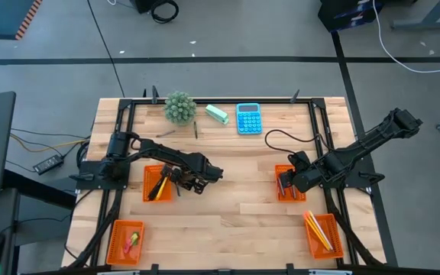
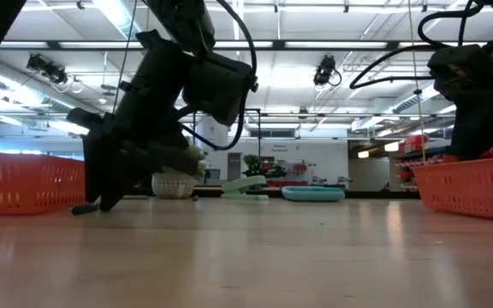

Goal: Sort crayons/erasers/pens/pencils in bins
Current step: Put the bottom dark green crayon into the top right orange basket

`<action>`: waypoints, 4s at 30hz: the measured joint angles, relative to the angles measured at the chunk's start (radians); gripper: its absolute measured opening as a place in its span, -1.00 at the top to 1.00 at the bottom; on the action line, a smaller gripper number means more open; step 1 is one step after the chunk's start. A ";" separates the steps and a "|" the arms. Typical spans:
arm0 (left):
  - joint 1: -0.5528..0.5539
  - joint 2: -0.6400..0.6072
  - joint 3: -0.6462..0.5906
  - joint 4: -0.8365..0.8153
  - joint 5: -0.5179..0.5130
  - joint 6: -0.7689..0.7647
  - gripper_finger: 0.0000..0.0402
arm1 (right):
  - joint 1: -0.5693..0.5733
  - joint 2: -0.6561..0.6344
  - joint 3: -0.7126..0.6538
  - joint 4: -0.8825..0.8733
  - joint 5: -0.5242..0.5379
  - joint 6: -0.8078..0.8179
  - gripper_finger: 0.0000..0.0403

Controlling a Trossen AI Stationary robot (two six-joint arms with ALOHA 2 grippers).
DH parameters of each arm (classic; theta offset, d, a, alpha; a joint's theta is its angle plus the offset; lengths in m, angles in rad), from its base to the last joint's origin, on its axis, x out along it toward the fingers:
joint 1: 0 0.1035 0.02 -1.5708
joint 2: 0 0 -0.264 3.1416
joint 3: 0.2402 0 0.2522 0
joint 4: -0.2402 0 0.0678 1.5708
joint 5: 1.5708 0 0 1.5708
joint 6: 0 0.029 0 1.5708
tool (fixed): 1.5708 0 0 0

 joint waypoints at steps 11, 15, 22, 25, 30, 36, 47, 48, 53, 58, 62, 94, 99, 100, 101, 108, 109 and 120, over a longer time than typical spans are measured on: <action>0.000 -0.001 0.000 0.040 0.021 0.027 0.42 | 0.000 0.000 0.000 0.000 0.000 0.000 0.56; 0.000 -0.010 -0.002 0.051 0.022 0.027 0.47 | 0.000 0.000 0.000 0.000 -0.002 0.000 0.56; 0.006 -0.075 -0.002 0.134 0.021 0.018 0.52 | 0.000 0.000 0.000 0.000 0.001 0.000 0.56; -0.002 -0.103 -0.002 0.115 0.017 0.008 0.51 | 0.000 0.000 0.000 0.000 0.002 0.000 0.56; -0.057 -0.122 -0.002 0.105 0.017 0.139 0.50 | 0.000 0.000 0.000 0.004 0.005 0.016 0.56; -0.148 -0.119 -0.002 0.093 0.006 0.759 0.56 | 0.000 0.000 0.000 0.014 0.008 0.009 0.56; -0.255 -0.119 -0.002 0.072 -0.090 1.479 0.64 | 0.000 0.000 0.000 0.061 0.012 0.015 0.56; -0.255 -0.119 -0.002 0.080 -0.098 1.510 0.63 | 0.000 0.000 0.000 0.072 0.011 0.015 0.56; -0.241 -0.119 -0.039 0.169 -0.106 1.565 0.57 | 0.000 0.000 0.000 0.097 0.010 0.016 0.56; -0.240 -0.119 -0.070 0.163 -0.105 1.633 0.52 | 0.000 0.000 0.000 0.113 0.008 0.016 0.56; -0.240 -0.126 -0.070 0.158 -0.089 1.676 0.54 | 0.000 0.000 0.000 0.113 0.008 0.013 0.56; -0.186 -0.127 -0.069 0.079 -0.042 1.791 0.54 | 0.000 0.000 0.000 0.112 0.037 0.000 0.56; -0.185 -0.127 -0.069 0.080 -0.066 1.722 0.55 | 0.000 0.000 0.000 0.111 0.038 0.000 0.56; -0.186 -0.127 -0.069 0.080 -0.075 1.716 0.54 | 0.000 0.000 0.000 0.111 0.038 0.000 0.56; -0.186 -0.127 -0.069 0.080 -0.077 1.714 0.53 | 0.000 0.000 0.000 0.111 0.038 0.000 0.56; -0.185 -0.121 -0.069 0.056 -0.082 1.712 0.50 | 0.000 0.000 0.000 0.112 0.040 0.003 0.56; -0.185 -0.114 -0.069 0.053 -0.085 1.705 0.50 | 0.000 0.000 0.000 0.112 0.046 0.005 0.56; -0.203 -0.058 -0.070 0.024 -0.129 1.588 0.49 | 0.000 0.000 0.000 0.114 0.059 0.010 0.56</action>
